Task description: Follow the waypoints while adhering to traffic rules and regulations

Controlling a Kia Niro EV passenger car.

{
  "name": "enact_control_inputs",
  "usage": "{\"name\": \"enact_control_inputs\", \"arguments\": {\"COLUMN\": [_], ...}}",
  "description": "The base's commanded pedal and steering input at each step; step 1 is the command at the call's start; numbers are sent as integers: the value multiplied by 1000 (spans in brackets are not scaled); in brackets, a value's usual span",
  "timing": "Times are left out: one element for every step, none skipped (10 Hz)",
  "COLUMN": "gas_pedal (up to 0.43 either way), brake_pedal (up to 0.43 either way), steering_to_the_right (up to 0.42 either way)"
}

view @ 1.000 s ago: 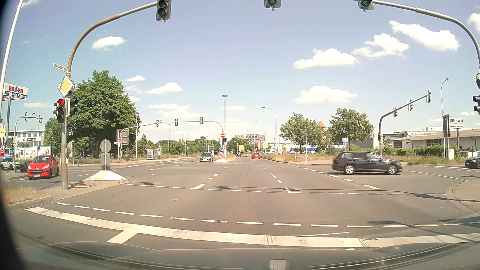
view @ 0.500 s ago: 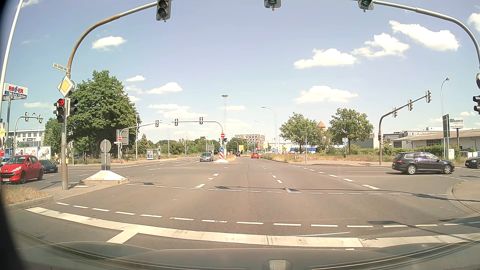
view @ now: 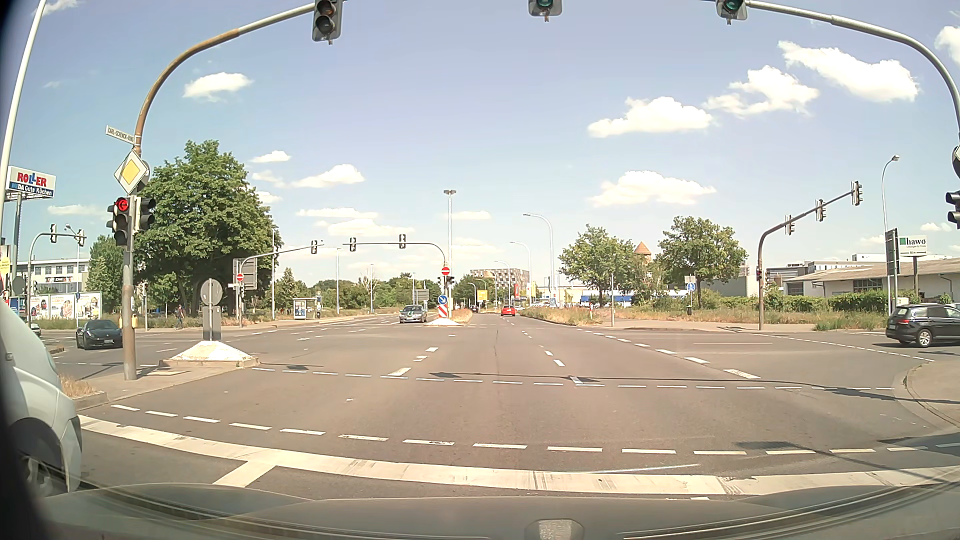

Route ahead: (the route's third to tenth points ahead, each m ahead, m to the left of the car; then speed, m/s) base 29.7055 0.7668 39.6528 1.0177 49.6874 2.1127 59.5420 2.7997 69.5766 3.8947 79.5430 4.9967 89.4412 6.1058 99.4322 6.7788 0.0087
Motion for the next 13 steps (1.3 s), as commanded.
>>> {"name": "enact_control_inputs", "arguments": {"gas_pedal": [0,0,0,0,0,0,0,0,0,0,0,0,0], "brake_pedal": [341,335,335,341,341,341,335,335,335,341,335,335,335], "steering_to_the_right": [1,1,0,-3,-3,-1,-1,-1,-1,-1,-1,-1,-3]}}
